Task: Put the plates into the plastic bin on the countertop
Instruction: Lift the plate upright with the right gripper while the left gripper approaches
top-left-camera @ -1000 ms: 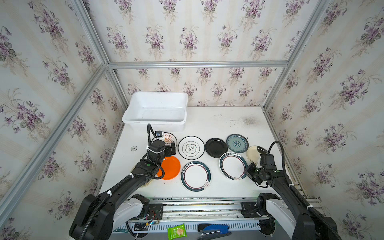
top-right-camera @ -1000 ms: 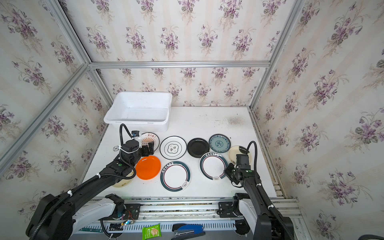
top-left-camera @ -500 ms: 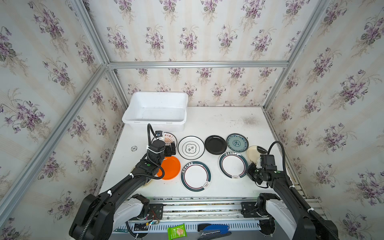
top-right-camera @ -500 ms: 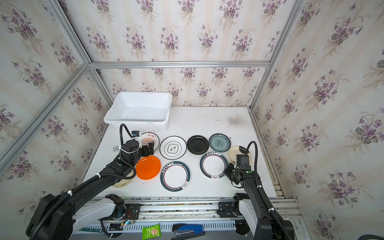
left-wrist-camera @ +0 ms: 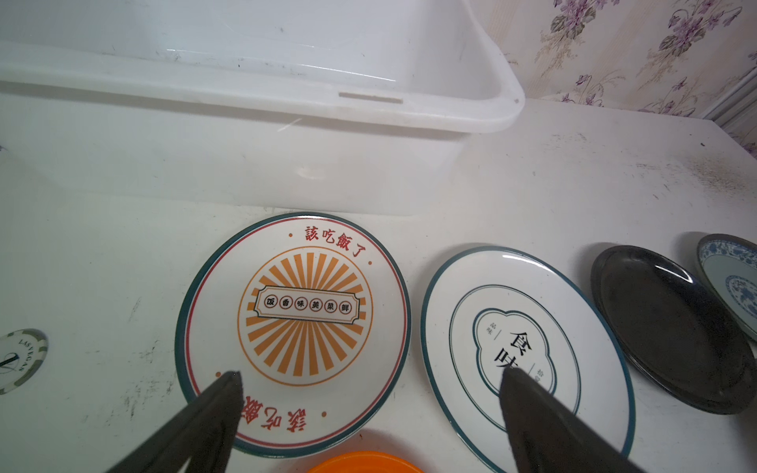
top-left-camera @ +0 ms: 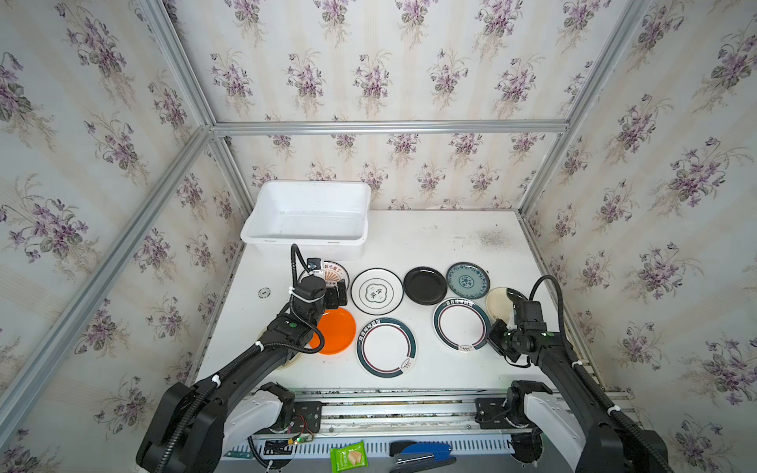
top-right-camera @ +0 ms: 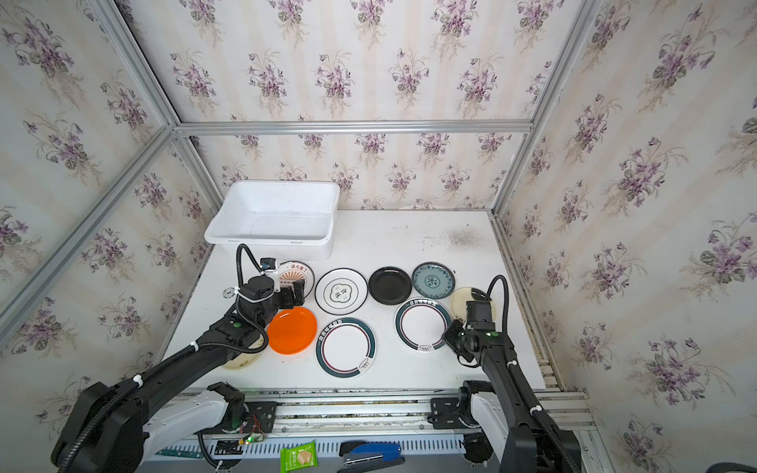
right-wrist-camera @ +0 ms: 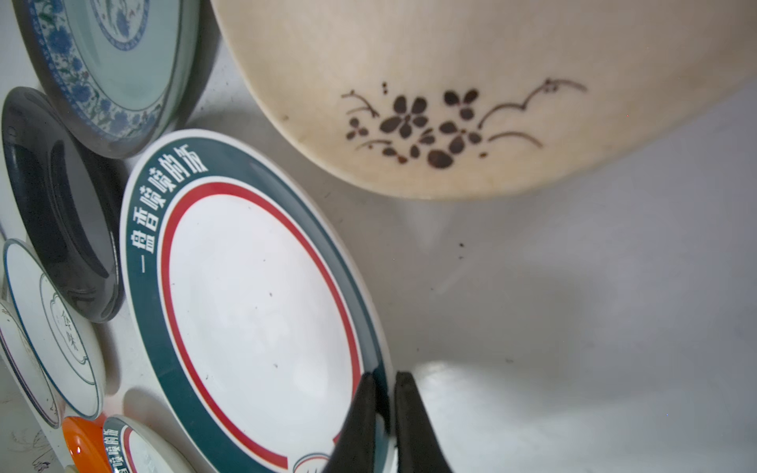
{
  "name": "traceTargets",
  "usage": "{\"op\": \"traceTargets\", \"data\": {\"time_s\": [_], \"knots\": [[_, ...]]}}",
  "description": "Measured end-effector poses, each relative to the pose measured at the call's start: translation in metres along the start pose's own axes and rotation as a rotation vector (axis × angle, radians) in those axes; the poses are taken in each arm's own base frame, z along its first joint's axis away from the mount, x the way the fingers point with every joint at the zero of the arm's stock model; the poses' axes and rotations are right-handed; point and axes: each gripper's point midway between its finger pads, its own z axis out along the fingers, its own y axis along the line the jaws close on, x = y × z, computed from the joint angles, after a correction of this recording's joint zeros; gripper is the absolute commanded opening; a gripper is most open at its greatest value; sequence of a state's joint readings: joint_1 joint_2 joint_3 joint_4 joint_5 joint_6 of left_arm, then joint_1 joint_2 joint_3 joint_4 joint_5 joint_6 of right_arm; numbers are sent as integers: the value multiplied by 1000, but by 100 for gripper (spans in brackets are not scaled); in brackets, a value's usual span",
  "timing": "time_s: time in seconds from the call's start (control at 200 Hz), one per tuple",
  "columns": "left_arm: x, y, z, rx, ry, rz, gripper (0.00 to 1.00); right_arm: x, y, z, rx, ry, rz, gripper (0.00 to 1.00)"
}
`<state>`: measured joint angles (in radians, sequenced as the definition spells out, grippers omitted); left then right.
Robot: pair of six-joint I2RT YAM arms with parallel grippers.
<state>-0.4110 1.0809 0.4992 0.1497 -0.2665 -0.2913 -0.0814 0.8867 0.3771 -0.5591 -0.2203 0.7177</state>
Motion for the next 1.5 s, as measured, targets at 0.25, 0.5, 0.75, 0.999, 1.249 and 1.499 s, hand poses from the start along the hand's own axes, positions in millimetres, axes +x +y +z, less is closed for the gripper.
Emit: {"op": "traceTargets", "data": {"time_s": [0.25,0.5,0.75,0.999,1.249,1.499], "knots": [[-2,-3,-4,25,-12,-5,100,-10,12,-10,-31,-31,-10,0],[-6,-10,-8,70,-23,-23,100,-20,24,-22,-67,-74,-22,0],[-15,-18,-14,117,-45,-61,100,-27,31,-32,-87,-114,-32,0],[-31,-33,-20,189,-65,-122,100,-32,40,-40,-120,-131,-34,0],[-34,-54,-13,271,-11,-178,100,-40,56,-50,-197,-166,17,0],[-45,-82,-5,346,23,-186,100,-55,83,-63,-289,-181,56,0]]}}
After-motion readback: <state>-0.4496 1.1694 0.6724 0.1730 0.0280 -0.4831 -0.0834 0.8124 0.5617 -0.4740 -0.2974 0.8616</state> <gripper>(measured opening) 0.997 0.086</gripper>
